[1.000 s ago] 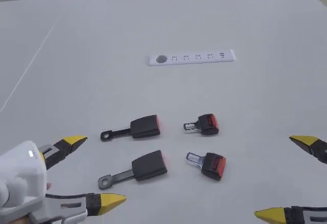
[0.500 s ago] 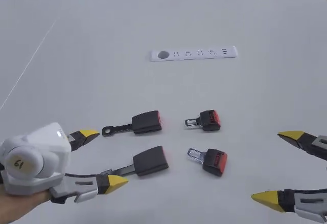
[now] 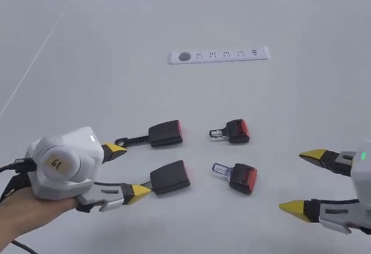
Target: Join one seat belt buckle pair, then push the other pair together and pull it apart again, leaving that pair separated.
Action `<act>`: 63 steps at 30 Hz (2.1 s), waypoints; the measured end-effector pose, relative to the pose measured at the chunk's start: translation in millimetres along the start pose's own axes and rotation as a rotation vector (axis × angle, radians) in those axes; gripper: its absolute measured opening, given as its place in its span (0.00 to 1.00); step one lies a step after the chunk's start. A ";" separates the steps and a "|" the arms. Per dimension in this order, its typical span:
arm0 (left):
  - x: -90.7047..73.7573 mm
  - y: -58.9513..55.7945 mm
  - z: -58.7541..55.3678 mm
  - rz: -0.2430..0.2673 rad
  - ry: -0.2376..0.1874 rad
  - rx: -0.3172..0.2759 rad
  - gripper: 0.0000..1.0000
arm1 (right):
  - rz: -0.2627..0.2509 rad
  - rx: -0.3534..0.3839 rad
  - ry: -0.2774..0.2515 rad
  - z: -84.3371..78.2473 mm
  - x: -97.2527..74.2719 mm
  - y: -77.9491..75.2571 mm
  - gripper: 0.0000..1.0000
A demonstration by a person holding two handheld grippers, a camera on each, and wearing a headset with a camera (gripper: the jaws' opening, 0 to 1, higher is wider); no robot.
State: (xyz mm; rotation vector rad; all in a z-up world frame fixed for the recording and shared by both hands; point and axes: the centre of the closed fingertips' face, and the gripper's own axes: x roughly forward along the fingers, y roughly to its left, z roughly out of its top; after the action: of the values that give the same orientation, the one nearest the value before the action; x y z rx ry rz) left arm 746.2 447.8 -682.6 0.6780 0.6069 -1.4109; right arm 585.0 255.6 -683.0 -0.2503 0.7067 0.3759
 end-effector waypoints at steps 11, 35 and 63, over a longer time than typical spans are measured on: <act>23.8 -7.9 -7.4 -0.085 0.080 0.107 0.50 | 0.049 -0.034 0.018 1.5 19.3 2.4 0.52; 55.3 -18.2 -14.0 -0.175 0.170 0.187 0.37 | 0.144 -0.057 0.047 4.5 63.2 15.0 0.46; 63.1 -24.2 -23.5 -0.281 0.237 0.283 0.32 | 0.204 -0.104 0.108 -1.9 82.6 15.7 0.31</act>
State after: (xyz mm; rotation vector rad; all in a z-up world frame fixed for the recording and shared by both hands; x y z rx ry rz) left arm 727.0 421.7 -746.3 1.0259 0.7159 -1.7108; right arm 635.0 289.8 -741.3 -0.2991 0.8228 0.5984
